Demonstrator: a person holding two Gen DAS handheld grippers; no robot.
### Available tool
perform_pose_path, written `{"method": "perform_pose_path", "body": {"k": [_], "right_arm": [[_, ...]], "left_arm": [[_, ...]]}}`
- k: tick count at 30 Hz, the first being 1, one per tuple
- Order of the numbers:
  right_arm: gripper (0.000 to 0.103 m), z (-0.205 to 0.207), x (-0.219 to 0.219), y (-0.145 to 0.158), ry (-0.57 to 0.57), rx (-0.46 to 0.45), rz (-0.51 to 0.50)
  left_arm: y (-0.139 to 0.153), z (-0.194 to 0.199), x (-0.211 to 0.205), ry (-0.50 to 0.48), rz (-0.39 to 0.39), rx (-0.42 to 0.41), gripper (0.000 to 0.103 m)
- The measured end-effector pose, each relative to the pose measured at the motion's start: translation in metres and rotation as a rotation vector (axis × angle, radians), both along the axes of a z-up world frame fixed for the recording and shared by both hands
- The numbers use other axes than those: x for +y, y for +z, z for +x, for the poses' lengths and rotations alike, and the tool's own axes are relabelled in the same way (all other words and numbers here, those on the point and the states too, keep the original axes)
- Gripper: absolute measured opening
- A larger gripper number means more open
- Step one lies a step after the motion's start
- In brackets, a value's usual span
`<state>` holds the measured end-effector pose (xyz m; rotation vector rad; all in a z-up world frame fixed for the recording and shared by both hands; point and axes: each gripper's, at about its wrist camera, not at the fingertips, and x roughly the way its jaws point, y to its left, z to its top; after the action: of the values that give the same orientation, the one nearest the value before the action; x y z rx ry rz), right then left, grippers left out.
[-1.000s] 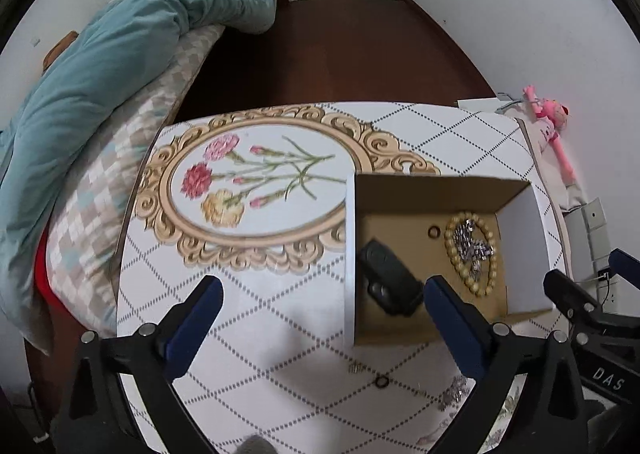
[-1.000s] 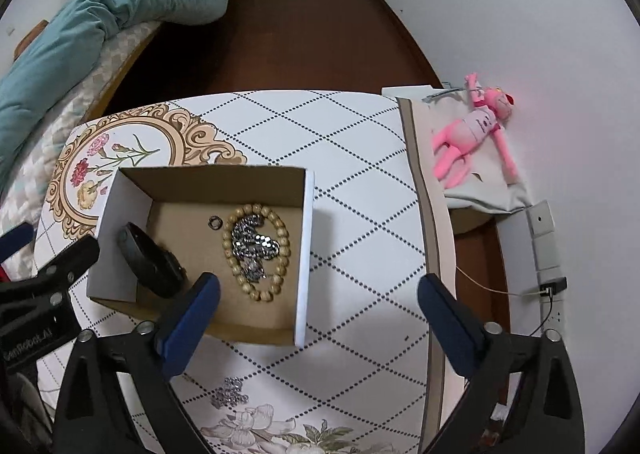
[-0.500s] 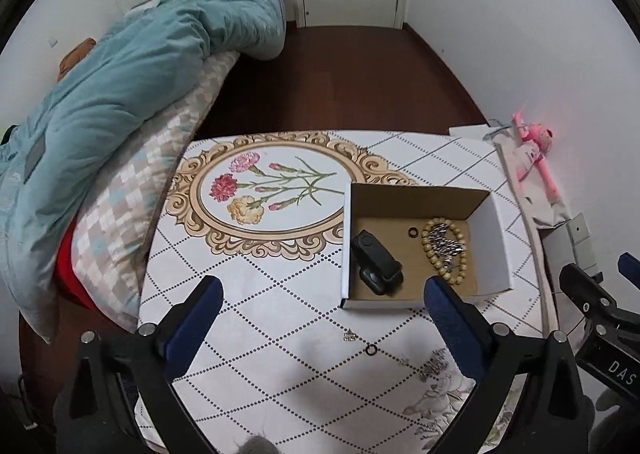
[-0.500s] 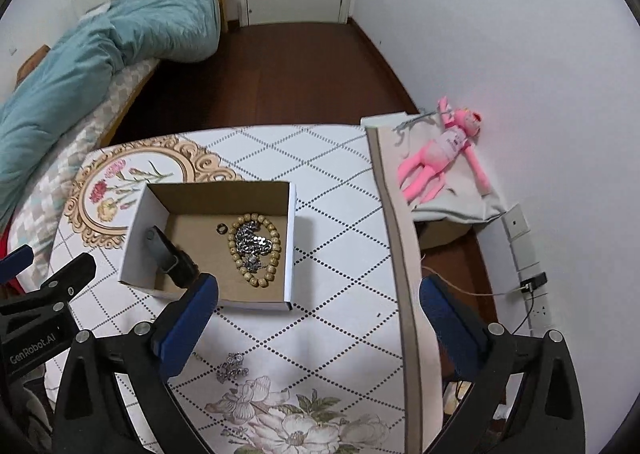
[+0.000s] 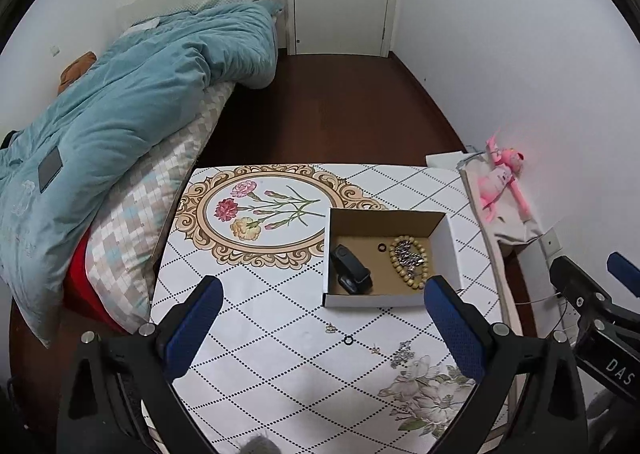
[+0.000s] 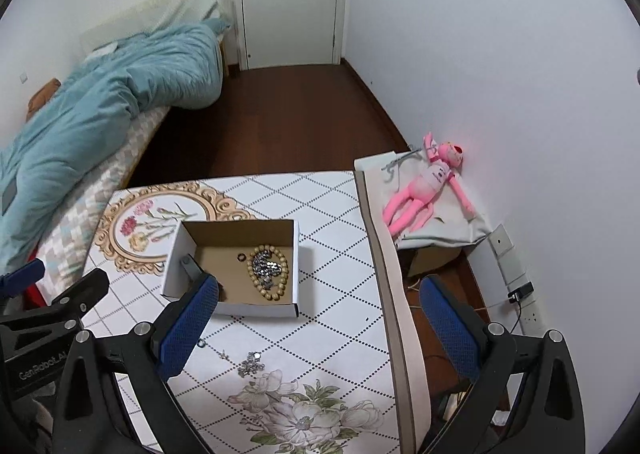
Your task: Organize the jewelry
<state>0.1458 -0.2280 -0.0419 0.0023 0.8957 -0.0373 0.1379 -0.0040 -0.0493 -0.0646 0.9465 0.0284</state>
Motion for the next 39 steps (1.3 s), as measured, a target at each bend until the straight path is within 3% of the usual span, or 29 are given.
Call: {"method": "perform_pose_path", "body": {"k": [6, 10, 15, 20, 25, 28, 31, 33, 34, 35, 39], "right_arm": [[0.102, -0.007, -0.004, -0.007, -0.014, 0.042, 0.04], [0.102, -0.008, -0.006, -0.047, -0.017, 0.134, 0.073], [0.102, -0.004, 0.0, -0.121, -0.008, 0.294, 0.175], [0.077, 0.005, 0.015, -0.184, -0.006, 0.4, 0.204], [0.072, 0.017, 0.033, -0.219, 0.004, 0.445, 0.199], [0.06, 0.022, 0.045, -0.233, 0.017, 0.479, 0.191], [0.05, 0.019, 0.053, -0.233, 0.037, 0.464, 0.129], [0.037, 0.015, 0.059, -0.233, 0.046, 0.451, 0.063], [0.013, 0.014, 0.058, -0.233, 0.056, 0.444, 0.08], [0.007, 0.014, 0.057, -0.234, 0.055, 0.451, 0.095], [0.005, 0.012, 0.048, -0.234, 0.037, 0.451, 0.087]], "left_arm": [[-0.011, -0.006, 0.001, 0.041, 0.079, 0.019, 0.103], [-0.043, -0.01, 0.008, 0.058, 0.096, 0.075, 0.103], [-0.094, -0.014, 0.019, 0.071, 0.131, 0.174, 0.103], [-0.139, -0.015, 0.029, 0.084, 0.161, 0.264, 0.103], [-0.168, -0.011, 0.035, 0.092, 0.17, 0.312, 0.103], [-0.177, -0.006, 0.036, 0.09, 0.154, 0.333, 0.103], [-0.183, -0.002, 0.034, 0.073, 0.134, 0.349, 0.102], [-0.185, 0.0, 0.027, 0.049, 0.121, 0.349, 0.101], [-0.186, 0.001, 0.024, 0.036, 0.118, 0.346, 0.098], [-0.187, 0.001, 0.019, 0.024, 0.118, 0.344, 0.098], [-0.189, 0.006, -0.001, -0.036, 0.109, 0.335, 0.094]]}}
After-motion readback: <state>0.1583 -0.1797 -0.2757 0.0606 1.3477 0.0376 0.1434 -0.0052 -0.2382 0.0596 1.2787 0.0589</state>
